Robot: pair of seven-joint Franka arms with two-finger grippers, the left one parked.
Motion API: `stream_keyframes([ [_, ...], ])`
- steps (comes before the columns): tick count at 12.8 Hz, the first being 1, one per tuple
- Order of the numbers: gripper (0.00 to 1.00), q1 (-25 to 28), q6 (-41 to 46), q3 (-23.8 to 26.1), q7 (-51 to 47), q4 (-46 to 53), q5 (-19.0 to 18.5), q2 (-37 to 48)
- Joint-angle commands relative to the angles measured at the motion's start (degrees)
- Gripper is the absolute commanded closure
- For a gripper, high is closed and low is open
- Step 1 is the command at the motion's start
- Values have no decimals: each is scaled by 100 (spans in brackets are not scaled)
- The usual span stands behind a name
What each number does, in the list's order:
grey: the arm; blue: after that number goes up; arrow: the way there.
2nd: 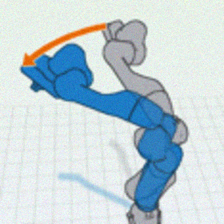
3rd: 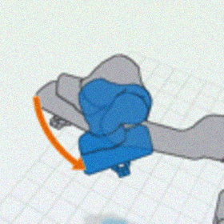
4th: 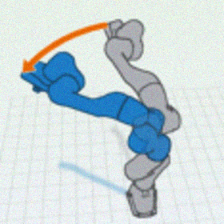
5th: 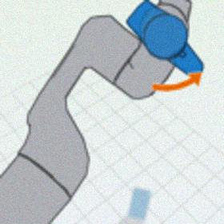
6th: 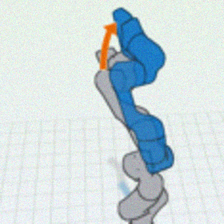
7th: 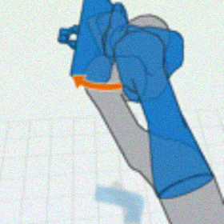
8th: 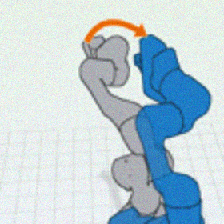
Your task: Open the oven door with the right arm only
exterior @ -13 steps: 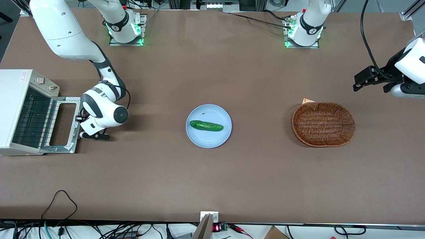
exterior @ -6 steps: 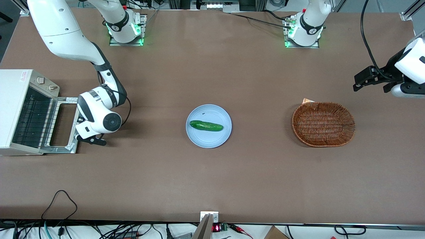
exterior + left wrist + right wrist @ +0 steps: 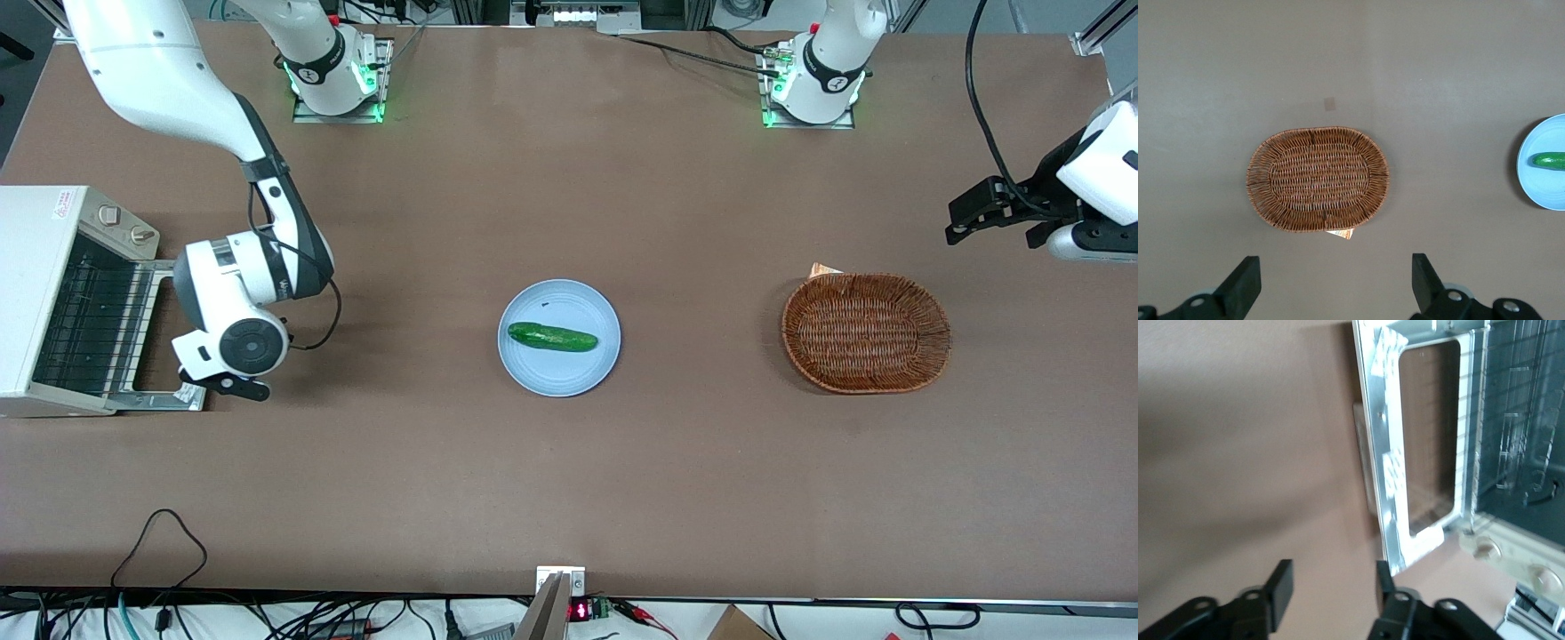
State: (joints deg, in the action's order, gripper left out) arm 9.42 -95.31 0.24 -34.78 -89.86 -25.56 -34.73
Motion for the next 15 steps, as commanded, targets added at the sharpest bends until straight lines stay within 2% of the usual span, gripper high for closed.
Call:
stream_keyframes([
  [1, 0, 25, 906, -15, 707, 635, 507, 133],
  [6, 0, -28, 1647, -50, 1674, 988, 1184, 747],
  [8, 0, -150, 1647, -86, 1877, 988, 1683, 1081],
  [10, 0, -291, 1647, -86, 2280, 988, 1791, 1397],
  [13, 0, -843, 1621, -68, 2792, 988, 2677, 1872],
  [15, 0, -837, 1559, -51, 2775, 935, 2749, 2058],
])
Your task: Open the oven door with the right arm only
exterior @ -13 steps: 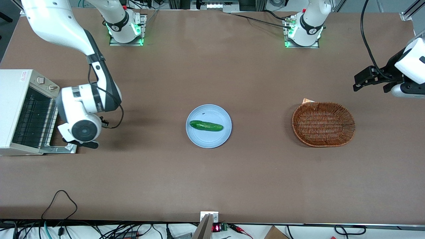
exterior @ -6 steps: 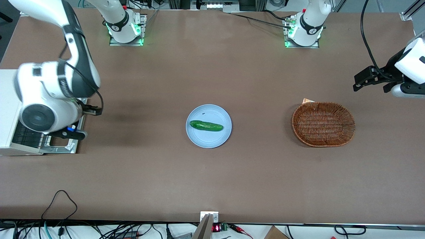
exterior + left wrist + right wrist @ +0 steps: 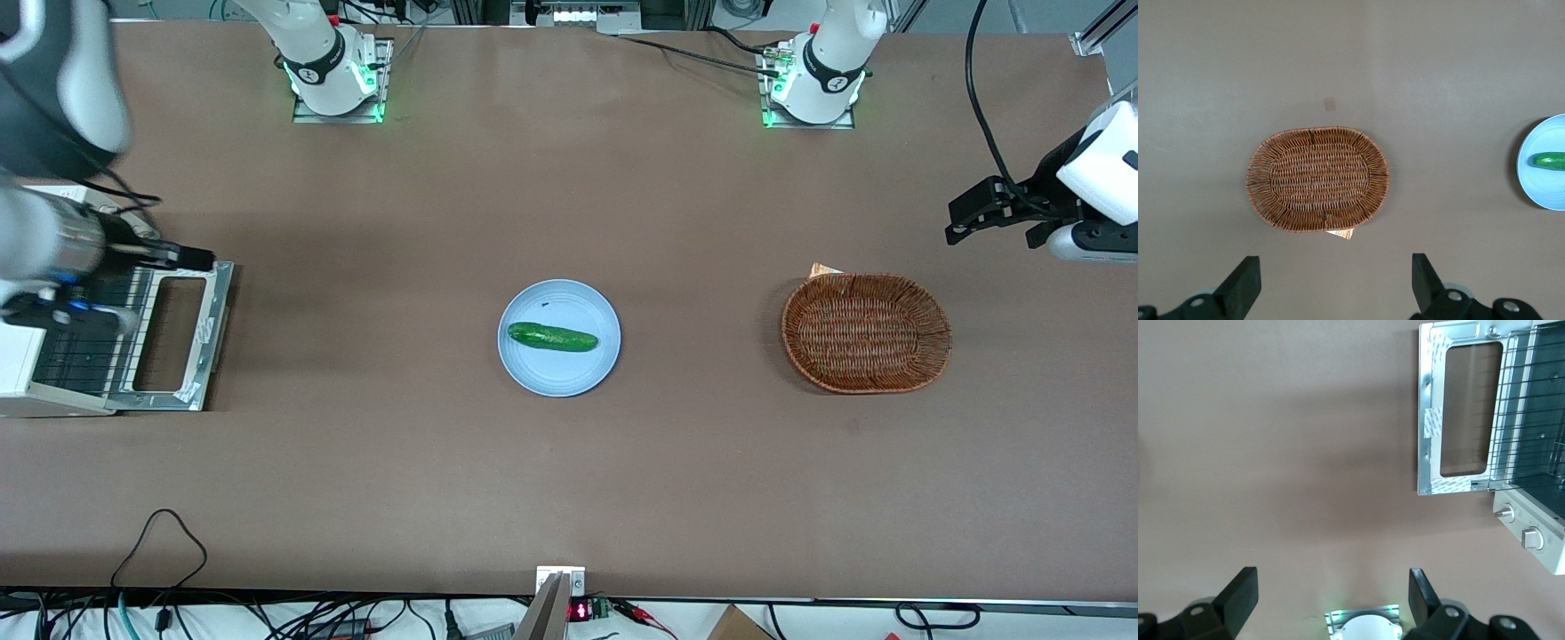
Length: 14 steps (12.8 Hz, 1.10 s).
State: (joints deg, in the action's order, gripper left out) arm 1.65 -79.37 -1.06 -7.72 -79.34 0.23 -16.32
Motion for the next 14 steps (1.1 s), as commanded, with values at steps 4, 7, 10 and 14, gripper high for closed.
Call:
stream_keyframes([
  [4, 0, 368, -1084, 10, -10, -1490, 65, 1092],
  [7, 0, 758, -2275, -272, 60, -2393, 20, 1684],
  [10, 0, 626, -2005, -255, 122, -2210, 47, 1572],
  [14, 0, 573, -1696, -272, 175, -1919, 108, 1413],
])
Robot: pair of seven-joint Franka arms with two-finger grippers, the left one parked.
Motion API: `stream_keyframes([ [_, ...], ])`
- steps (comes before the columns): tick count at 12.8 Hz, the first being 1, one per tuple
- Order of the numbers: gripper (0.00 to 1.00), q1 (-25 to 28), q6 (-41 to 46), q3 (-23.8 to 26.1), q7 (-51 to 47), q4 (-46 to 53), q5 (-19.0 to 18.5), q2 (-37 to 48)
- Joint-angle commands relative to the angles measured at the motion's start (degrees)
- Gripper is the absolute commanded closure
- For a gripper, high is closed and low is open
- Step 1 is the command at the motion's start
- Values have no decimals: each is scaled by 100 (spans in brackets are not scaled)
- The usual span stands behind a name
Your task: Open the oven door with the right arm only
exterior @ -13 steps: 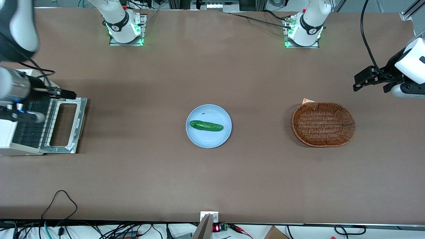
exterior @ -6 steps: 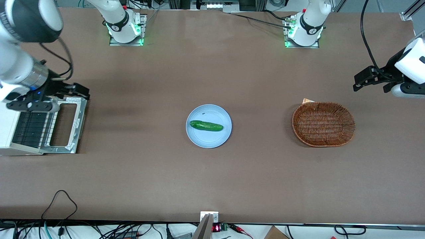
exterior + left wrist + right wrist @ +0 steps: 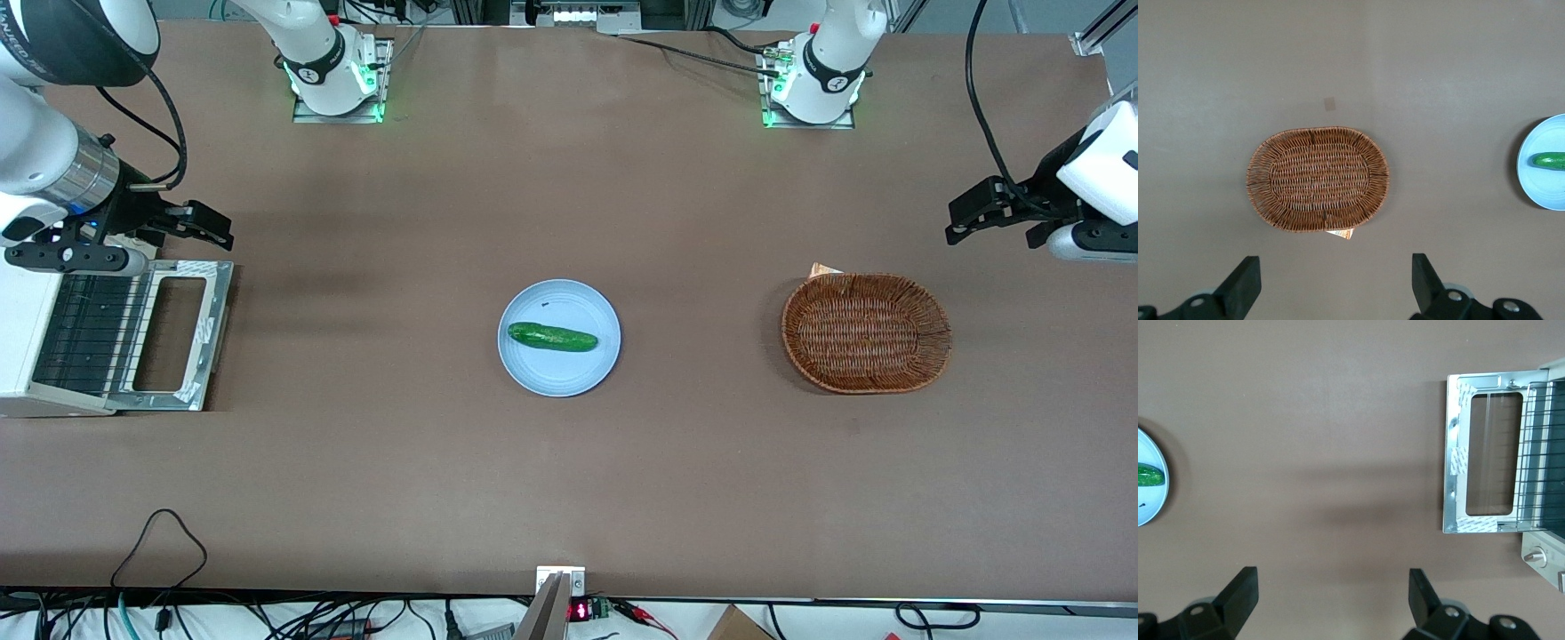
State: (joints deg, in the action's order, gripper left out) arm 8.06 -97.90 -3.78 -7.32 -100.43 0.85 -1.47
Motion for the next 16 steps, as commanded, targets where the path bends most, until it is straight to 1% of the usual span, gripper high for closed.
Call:
stream_keyframes([
  [1, 0, -68, 183, -9, 135, 207, 38, -64],
  [7, 0, -165, 183, -9, 135, 304, 38, -91],
  [16, 0, -165, 183, -9, 135, 313, 38, -108],
])
